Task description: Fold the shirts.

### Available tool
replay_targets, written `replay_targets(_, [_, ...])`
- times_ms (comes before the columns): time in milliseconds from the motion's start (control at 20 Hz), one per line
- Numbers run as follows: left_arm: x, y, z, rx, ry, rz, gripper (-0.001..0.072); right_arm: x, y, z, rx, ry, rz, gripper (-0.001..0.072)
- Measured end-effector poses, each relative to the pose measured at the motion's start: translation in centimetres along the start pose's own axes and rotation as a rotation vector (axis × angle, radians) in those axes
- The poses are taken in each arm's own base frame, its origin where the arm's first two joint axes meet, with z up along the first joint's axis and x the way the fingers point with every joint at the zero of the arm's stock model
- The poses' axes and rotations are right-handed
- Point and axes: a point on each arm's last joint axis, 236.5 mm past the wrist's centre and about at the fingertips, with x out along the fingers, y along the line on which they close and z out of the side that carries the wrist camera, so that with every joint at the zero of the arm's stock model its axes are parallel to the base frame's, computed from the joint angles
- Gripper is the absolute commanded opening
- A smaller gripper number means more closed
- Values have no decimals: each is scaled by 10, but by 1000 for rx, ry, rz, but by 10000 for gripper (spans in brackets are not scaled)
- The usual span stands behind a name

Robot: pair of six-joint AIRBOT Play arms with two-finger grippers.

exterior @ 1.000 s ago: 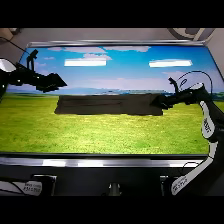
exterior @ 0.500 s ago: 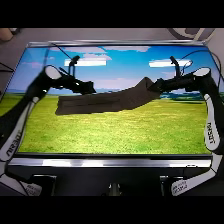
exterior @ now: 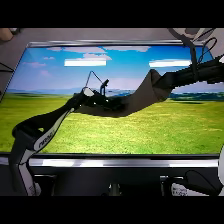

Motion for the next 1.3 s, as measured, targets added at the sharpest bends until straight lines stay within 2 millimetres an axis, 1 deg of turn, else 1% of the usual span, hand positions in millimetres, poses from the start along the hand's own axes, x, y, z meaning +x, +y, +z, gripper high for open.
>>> replay_targets(100, [19, -12, -11, -32, 19, -75, 26, -11, 11, -2, -8, -7, -13, 15])
replay_targets(200, [23, -21, -14, -37, 27, -126, 25, -16, 15, -2, -11, -14, -27, 15])
replay_targets(250, [17, -23, -9, -28, 19, -139, 24, -16, 16, 0, -11, -22, -31, 15])
replay_targets(300, [5, -24, 1, -13, -4, -143, 25, -13, 17, 4, -8, -30, -35, 15])
replay_targets(350, [-14, -24, 15, 15, -35, -133, 25, -6, 19, 7, -14, -33, -29, 15])
replay_targets(400, [-37, -22, 29, 44, -68, -114, 25, 4, 22, 10, -16, -32, -17, 15])
replay_targets(500, [-101, -17, 63, 111, -163, -53, 26, 37, 30, 20, -25, -32, 21, 15])
replay_targets(550, [-142, -16, 79, 139, -224, -19, 26, 59, 38, 24, -27, -28, 56, 16])
replay_targets(600, [-181, -16, 92, 162, -282, 11, 26, 82, 44, 28, -28, -29, 87, 16])
replay_targets(650, [-225, -17, 104, 185, -350, 40, 26, 107, 49, 31, -24, -28, 118, 16])
replay_targets(700, [-266, -21, 111, 206, -417, 66, 27, 137, 56, 32, -15, -22, 157, 16])
replay_targets(750, [-305, -27, 114, 227, -476, 87, 26, 167, 65, 30, -1, -17, 204, 17])
replay_targets(850, [-368, -43, 110, 269, -575, 126, 27, 219, 80, 28, 40, -24, 281, 23])
replay_targets(900, [-391, -52, 105, 291, -611, 142, 27, 245, 85, 24, 66, -25, 312, 121])
replay_targets(950, [-409, -61, 97, 314, -633, 154, 27, 267, 90, 20, 94, -27, 335, 351])
replay_targets(1000, [-421, -72, 90, 338, -650, 162, 27, 286, 94, 15, 117, -31, 361, 651])
replay_targets(1050, [-429, -79, 83, 359, -656, 175, 27, 299, 97, 12, 130, -37, 384, 690])
replay_targets(1100, [-434, -85, 78, 377, -661, 186, 27, 308, 98, 13, 139, -54, 396, 689])
replay_targets(1150, [-436, -88, 72, 391, -656, 197, 27, 310, 99, 14, 140, -66, 411, 686])
replay_targets(1200, [-437, -91, 68, 402, -650, 206, 27, 309, 98, 17, 139, -79, 419, 684])
replay_targets(1300, [-435, -91, 62, 414, -634, 221, 27, 294, 89, 24, 118, -89, 415, 683])
